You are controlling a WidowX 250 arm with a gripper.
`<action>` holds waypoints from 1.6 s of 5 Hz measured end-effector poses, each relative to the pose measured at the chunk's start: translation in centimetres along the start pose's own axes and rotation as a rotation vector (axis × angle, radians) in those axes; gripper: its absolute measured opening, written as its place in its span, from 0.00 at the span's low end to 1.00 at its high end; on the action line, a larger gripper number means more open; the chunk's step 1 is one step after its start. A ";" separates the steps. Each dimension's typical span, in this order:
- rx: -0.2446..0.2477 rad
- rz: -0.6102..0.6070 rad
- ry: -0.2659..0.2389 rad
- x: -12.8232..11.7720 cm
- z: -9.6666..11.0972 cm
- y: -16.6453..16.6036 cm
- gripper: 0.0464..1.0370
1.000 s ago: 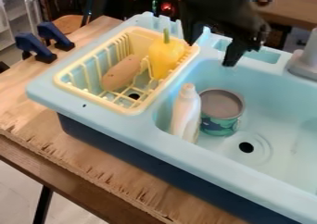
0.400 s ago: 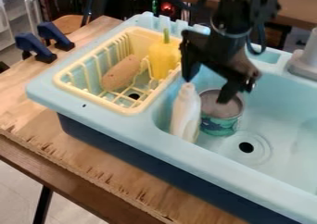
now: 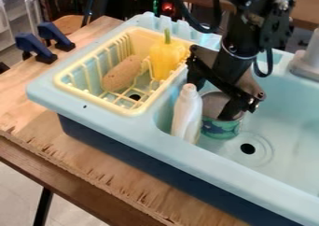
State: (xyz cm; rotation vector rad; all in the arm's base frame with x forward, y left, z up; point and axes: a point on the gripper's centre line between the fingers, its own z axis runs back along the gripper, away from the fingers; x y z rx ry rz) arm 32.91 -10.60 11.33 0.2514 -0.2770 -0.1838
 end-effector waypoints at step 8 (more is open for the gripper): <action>-0.540 -0.118 0.015 1.6 0.5 -7.2 0.96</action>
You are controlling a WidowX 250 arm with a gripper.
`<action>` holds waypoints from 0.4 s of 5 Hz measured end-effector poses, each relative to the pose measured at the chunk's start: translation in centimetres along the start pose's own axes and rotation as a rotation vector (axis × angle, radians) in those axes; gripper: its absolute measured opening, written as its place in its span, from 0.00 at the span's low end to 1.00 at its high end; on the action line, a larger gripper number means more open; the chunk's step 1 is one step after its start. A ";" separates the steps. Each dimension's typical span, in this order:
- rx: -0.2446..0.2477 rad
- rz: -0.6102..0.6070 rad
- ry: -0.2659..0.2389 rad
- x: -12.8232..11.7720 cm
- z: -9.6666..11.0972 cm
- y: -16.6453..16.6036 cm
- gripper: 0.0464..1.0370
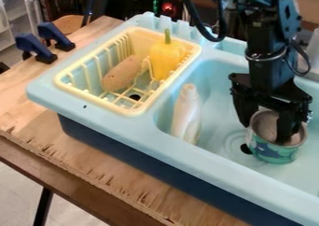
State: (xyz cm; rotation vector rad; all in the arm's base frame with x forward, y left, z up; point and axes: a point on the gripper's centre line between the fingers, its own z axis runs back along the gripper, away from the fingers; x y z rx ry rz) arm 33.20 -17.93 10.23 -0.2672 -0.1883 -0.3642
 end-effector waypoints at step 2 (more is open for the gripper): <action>-0.054 -0.046 -0.017 0.1 -0.2 -1.3 0.96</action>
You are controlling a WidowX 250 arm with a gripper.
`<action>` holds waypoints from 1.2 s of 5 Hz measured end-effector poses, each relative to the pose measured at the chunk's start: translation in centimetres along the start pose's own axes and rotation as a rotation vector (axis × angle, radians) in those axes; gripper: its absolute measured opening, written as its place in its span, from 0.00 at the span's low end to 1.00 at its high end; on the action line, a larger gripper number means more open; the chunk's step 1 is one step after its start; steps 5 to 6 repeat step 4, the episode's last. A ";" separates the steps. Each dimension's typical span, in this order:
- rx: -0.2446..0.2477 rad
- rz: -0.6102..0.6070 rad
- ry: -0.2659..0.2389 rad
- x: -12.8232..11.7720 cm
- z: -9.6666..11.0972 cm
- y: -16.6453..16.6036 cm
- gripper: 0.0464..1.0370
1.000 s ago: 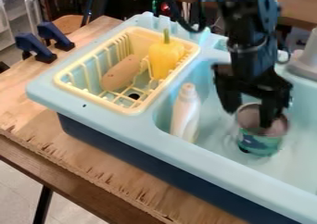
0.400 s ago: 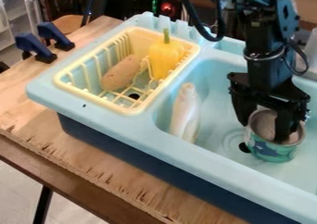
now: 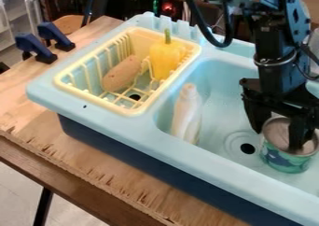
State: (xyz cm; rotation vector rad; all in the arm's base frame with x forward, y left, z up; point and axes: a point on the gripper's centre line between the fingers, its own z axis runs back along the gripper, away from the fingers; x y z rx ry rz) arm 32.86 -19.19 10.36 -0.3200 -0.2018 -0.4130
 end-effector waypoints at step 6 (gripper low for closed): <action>0.097 0.035 -0.181 -1.3 9.4 0.5 0.96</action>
